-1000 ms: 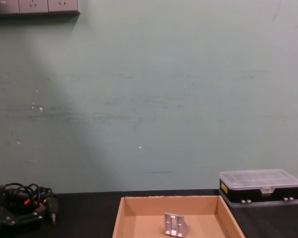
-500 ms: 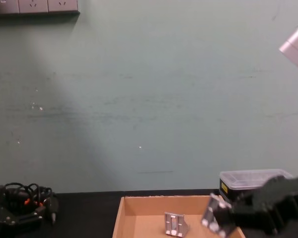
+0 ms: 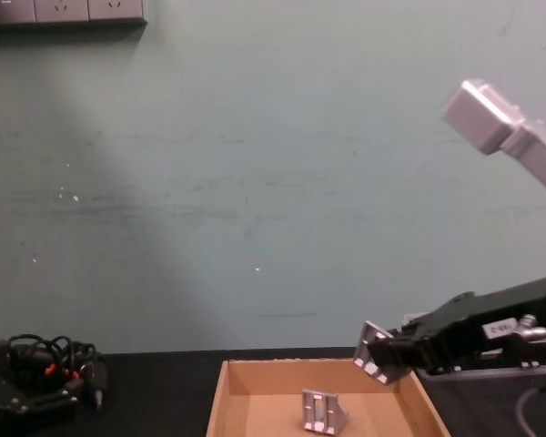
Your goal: Use one hand to pick up the angle iron from the table and place it into the box.
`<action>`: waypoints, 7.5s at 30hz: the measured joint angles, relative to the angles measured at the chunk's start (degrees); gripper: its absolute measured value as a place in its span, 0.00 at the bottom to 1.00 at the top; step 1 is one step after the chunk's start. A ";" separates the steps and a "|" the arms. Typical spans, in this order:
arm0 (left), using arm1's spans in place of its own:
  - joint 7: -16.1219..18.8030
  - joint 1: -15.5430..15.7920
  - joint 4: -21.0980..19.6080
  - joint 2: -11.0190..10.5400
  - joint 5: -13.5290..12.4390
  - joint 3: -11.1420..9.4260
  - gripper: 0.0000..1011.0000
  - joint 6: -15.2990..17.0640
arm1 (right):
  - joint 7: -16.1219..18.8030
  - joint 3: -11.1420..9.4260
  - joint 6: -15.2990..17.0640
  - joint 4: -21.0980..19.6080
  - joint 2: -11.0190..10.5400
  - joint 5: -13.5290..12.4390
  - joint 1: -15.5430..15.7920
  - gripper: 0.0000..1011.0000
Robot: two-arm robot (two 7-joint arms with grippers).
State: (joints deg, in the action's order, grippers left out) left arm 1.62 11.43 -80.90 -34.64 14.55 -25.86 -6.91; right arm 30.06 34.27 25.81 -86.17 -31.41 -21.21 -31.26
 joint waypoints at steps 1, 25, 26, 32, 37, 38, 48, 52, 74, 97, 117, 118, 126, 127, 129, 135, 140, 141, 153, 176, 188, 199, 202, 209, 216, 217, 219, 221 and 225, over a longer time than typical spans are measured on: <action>0.00 0.00 0.00 0.00 0.00 0.00 1.00 0.00 | -0.22 0.29 -0.03 1.36 0.80 0.59 -0.76 0.09; 0.00 0.00 0.00 0.00 0.00 0.00 1.00 0.00 | 1.12 4.44 8.18 17.32 9.92 7.41 -9.79 0.09; 0.00 0.00 0.00 0.00 0.00 0.00 1.00 0.00 | 1.23 4.52 8.55 17.94 10.28 7.67 -10.00 0.09; 0.00 0.00 0.00 0.00 0.00 0.00 1.00 0.00 | 1.70 4.61 9.20 19.27 11.23 8.46 -10.30 0.09; 0.00 0.00 0.00 0.00 0.00 0.00 1.00 0.00 | 1.86 4.56 9.17 20.53 12.13 9.36 -10.42 0.09; 0.00 0.00 0.00 0.00 0.00 0.00 1.00 0.00 | 1.90 4.52 9.11 20.86 12.35 9.59 -10.45 0.09; 0.00 0.00 0.00 0.00 0.00 0.00 1.00 0.00 | 1.98 4.44 8.97 20.99 12.43 9.78 -10.46 0.10; 0.00 0.00 0.00 0.00 0.00 0.00 1.00 0.00 | 1.98 4.44 8.94 20.90 12.38 9.75 -10.45 0.19; 0.00 0.00 0.00 0.00 0.00 0.00 1.00 0.00 | 1.92 4.26 8.79 20.52 12.24 9.57 -10.25 0.86; 0.00 0.00 0.00 0.00 0.00 0.00 1.00 0.00 | 13.42 0.44 -1.49 -1.60 0.68 0.60 0.96 0.99; 0.00 0.00 0.00 0.00 0.00 0.00 1.00 0.00 | 18.66 7.76 -10.32 -3.84 -4.84 1.76 3.90 0.99; 0.00 0.00 0.00 0.00 0.00 0.00 1.00 0.00 | 18.87 8.16 -10.53 -3.37 -4.72 1.93 3.59 0.99; 0.00 0.00 0.00 0.00 0.00 0.00 1.00 0.00 | 20.35 11.82 -12.28 0.61 -3.27 3.72 0.72 0.99; 0.00 0.00 0.00 0.00 0.00 0.00 1.00 0.00 | 20.35 12.10 -12.37 0.92 -3.14 3.87 0.54 0.99; 0.00 0.00 0.00 0.00 0.00 0.00 1.00 0.00 | 20.35 12.84 -12.56 1.75 -2.78 4.22 0.10 0.99; 0.00 0.00 0.00 0.00 0.00 0.00 1.00 0.00 | 20.16 14.09 -12.60 3.74 -1.82 4.90 -0.65 0.99; 0.00 0.00 0.00 0.00 0.00 0.00 1.00 0.00 | 19.50 14.42 -12.53 5.11 -1.04 5.03 -1.00 0.99; 0.00 0.00 0.00 0.00 0.00 0.00 1.00 0.00 | 19.40 14.42 -12.52 5.27 -0.92 5.02 -1.04 0.99; 0.00 0.00 0.00 0.00 0.00 0.00 1.00 0.00 | 18.58 14.90 -12.75 6.84 0.48 5.31 -1.41 0.99; 0.00 0.00 0.00 0.00 0.00 0.00 1.00 0.00 | 18.03 15.60 -12.82 8.13 1.65 6.46 -1.69 0.90; 0.00 0.00 0.00 0.00 0.00 0.00 1.00 0.00 | 18.04 15.55 -12.82 8.05 1.59 6.42 -1.66 0.53; 0.00 0.00 0.00 0.00 0.00 0.00 1.00 0.00 | 18.04 15.55 -12.82 8.03 1.56 6.38 -1.66 0.47; 0.00 0.00 0.00 0.00 0.00 0.00 1.00 0.00 | 18.04 15.55 -12.82 8.03 1.56 6.39 -1.66 0.47; 0.00 0.00 0.00 0.00 0.00 0.00 1.00 0.00 | 18.04 15.55 -12.82 8.03 1.56 6.38 -1.66 0.47; 0.00 0.00 0.00 0.00 0.00 0.00 1.00 0.00 | 17.80 15.12 -12.81 7.66 1.40 6.13 -1.44 0.47; 0.00 0.00 0.00 0.00 0.00 0.00 1.00 0.00 | 17.71 14.94 -12.80 7.47 1.36 6.00 -1.37 0.47; 0.00 0.00 0.00 0.00 0.00 0.00 1.00 0.00 | 17.39 14.54 -12.69 6.97 1.25 5.72 -1.20 0.47; 0.00 0.00 0.00 0.00 0.00 0.00 1.00 0.00 | 16.95 13.92 -12.50 6.11 1.08 5.30 -1.01 0.47; 0.00 0.00 0.00 0.00 0.00 0.00 1.00 0.00 | 16.35 12.85 -11.97 4.45 0.84 4.43 -0.87 0.47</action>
State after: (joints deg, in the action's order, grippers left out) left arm 1.62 11.43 -80.90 -34.65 14.55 -25.86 -6.91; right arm 46.41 47.12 13.84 -81.72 -30.57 -16.79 -32.13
